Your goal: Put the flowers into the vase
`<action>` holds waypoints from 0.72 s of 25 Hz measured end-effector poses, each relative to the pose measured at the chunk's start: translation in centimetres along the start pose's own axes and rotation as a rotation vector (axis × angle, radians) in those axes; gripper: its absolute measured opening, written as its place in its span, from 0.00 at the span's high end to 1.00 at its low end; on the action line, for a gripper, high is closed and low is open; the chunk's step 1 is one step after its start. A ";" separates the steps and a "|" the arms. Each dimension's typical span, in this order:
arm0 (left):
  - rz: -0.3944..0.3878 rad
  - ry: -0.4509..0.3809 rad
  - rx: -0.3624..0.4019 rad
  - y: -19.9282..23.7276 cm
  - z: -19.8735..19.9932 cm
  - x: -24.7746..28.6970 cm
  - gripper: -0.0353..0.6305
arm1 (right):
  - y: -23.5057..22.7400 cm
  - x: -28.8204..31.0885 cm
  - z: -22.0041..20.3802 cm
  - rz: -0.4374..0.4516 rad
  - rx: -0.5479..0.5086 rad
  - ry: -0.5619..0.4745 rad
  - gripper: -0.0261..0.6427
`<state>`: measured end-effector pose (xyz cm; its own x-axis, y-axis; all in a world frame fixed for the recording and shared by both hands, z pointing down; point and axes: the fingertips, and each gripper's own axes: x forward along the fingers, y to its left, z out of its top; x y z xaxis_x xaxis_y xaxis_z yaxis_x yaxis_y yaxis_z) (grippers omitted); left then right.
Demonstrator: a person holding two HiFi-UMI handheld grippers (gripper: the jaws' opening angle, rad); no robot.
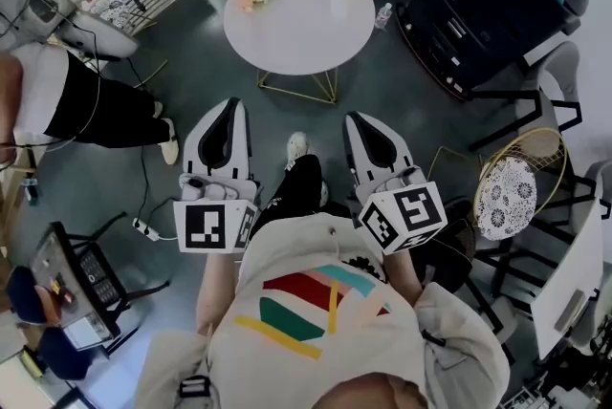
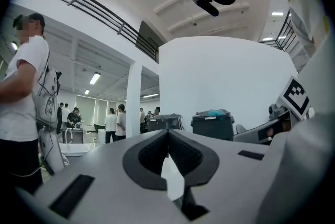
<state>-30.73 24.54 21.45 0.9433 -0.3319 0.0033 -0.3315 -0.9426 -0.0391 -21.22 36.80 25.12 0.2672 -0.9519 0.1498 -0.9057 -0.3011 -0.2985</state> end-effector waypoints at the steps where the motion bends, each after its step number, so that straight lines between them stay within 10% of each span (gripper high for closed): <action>1: 0.008 0.002 -0.006 0.5 -0.2 0.1 0.94 | 0.0 0.2 -0.2 -0.002 0.002 0.005 0.94; 18: -0.055 0.009 -0.092 5.6 -3.7 12.8 0.94 | -6.7 8.5 0.5 -0.087 -0.008 0.047 0.94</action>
<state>-20.60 14.86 24.96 0.9601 -0.2793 0.0119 -0.2796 -0.9587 0.0532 -12.76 30.70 27.90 0.3289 -0.9186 0.2192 -0.8826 -0.3815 -0.2747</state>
